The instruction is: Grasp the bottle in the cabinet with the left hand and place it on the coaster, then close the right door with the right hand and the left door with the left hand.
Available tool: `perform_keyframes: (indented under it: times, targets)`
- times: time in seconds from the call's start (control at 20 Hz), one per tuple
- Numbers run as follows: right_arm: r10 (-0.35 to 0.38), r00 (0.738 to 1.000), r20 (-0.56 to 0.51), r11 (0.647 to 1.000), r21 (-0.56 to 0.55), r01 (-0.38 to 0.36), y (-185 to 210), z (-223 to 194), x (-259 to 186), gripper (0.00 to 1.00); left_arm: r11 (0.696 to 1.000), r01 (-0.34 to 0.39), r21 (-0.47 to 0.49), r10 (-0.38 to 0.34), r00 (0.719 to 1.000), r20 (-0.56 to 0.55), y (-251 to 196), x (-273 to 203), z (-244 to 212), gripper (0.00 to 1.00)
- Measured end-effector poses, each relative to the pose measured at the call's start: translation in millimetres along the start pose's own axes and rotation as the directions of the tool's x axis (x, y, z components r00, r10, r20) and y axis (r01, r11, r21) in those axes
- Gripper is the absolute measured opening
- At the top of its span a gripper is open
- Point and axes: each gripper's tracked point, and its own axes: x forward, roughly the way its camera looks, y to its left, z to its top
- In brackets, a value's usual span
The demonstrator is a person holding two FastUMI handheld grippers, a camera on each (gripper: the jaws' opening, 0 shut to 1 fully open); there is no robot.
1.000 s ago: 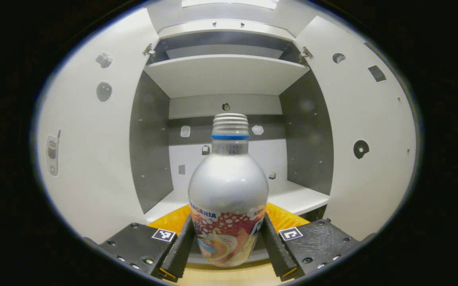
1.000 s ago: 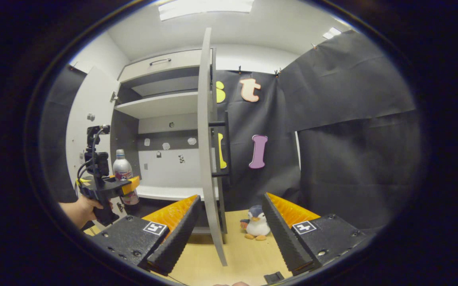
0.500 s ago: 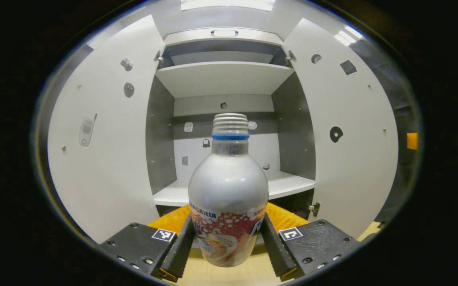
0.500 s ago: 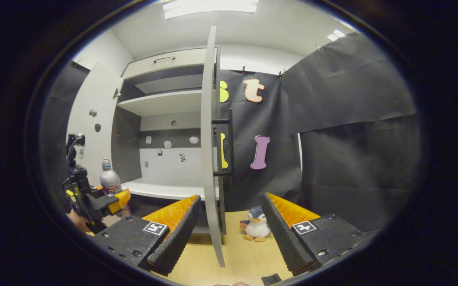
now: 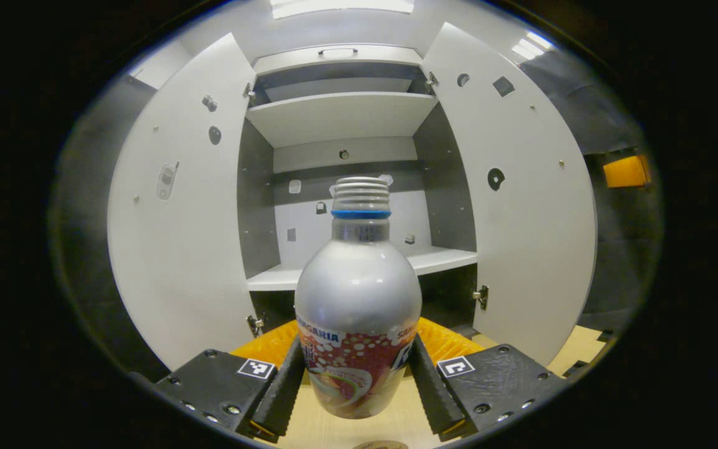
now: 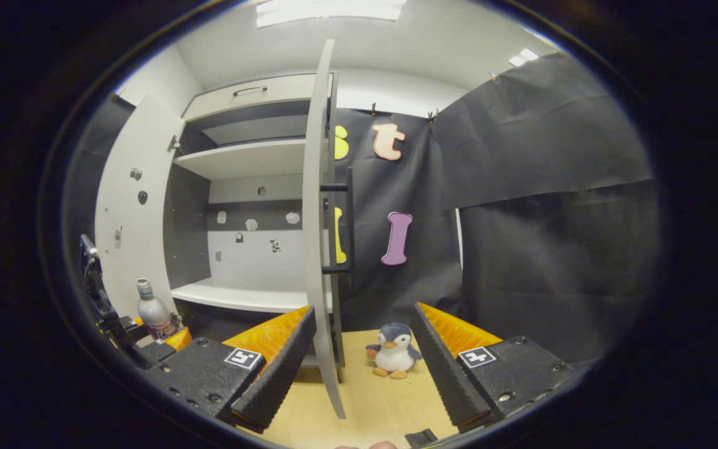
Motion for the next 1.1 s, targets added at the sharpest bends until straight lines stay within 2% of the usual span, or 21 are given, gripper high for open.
perform_keyframes:
  times: [0.15,0.2,0.3,0.35,0.45,0.5,0.6,0.7,0.75,0.8,0.85,0.9,1.05,1.1]
  targets:
    - [-0.019,1.0,-0.013,1.0,-0.024,0.018,-2.8,-6.0,-1.2,1.0,1.0,0.016,-0.021,-0.017,0.999,-0.043,-11.0,-12.7,-23.7,0.8]
    - [-0.022,1.0,-0.016,0.999,-0.026,0.022,-2.5,-6.5,-2.1,1.0,0.999,0.02,-0.032,-0.021,0.998,-0.053,-13.2,-16.2,-31.1,0.83]
    - [-0.026,0.999,-0.021,0.999,-0.031,0.025,-1.6,-7.9,-4.7,1.0,0.998,0.029,-0.056,-0.033,0.997,-0.072,-18.3,-23.1,-47.1,0.83]
    - [-0.025,0.999,-0.027,0.999,-0.034,0.024,0.6,-9.4,-5.9,0.99,0.998,0.03,-0.056,-0.036,0.995,-0.092,-20.3,-26.7,-57.9,0.8]
    - [-0.02,0.999,-0.038,0.999,-0.042,0.018,3.9,-11.3,-7.4,0.99,0.998,0.032,-0.046,-0.037,0.991,-0.129,-23.0,-31.7,-79.9,0.8]
    - [-0.018,0.999,-0.04,0.999,-0.044,0.016,5.5,-11.4,-9.1,0.99,0.998,0.035,-0.043,-0.041,0.989,-0.145,-25.7,-35.3,-89.5,0.84]
    - [-0.02,0.999,-0.042,0.999,-0.043,0.018,7.3,-11.2,-10.4,0.99,0.999,0.042,-0.032,-0.047,0.984,-0.17,-28.4,-38.0,-105.2,0.8]
    - [-0.023,0.999,-0.045,0.999,-0.042,0.021,8.8,-11.7,-12.3,0.99,0.999,0.048,-0.021,-0.051,0.981,-0.188,-30.7,-38.6,-118.9,0.8]
    - [-0.026,0.999,-0.047,0.999,-0.044,0.024,9.7,-12.1,-12.8,0.99,0.999,0.049,-0.019,-0.051,0.979,-0.198,-31.9,-39.3,-125.0,0.84]
    - [-0.027,0.998,-0.05,0.999,-0.047,0.025,10.7,-12.1,-13.4,1.0,0.998,0.056,-0.016,-0.058,0.978,-0.203,-35.6,-41.0,-129.5,0.8]
    - [-0.03,0.998,-0.052,0.998,-0.052,0.027,11.1,-13.4,-14.7,1.0,0.998,0.059,-0.011,-0.061,0.977,-0.207,-36.6,-41.4,-134.3,0.84]
    - [-0.033,0.998,-0.055,0.998,-0.056,0.03,11.4,-14.1,-15.6,1.0,0.998,0.063,-0.014,-0.065,0.974,-0.215,-37.6,-41.4,-139.6,0.8]
    - [-0.034,0.997,-0.07,0.997,-0.064,0.029,15.1,-17.5,-17.9,1.0,0.998,0.06,-0.016,-0.062,0.967,-0.246,-37.9,-38.0,-158.7,0.8]
    - [-0.03,0.996,-0.08,0.997,-0.07,0.025,17.0,-20.0,-17.9,1.0,0.998,0.06,-0.008,-0.06,0.966,-0.25,-36.6,-36.8,-165.0,0.84]
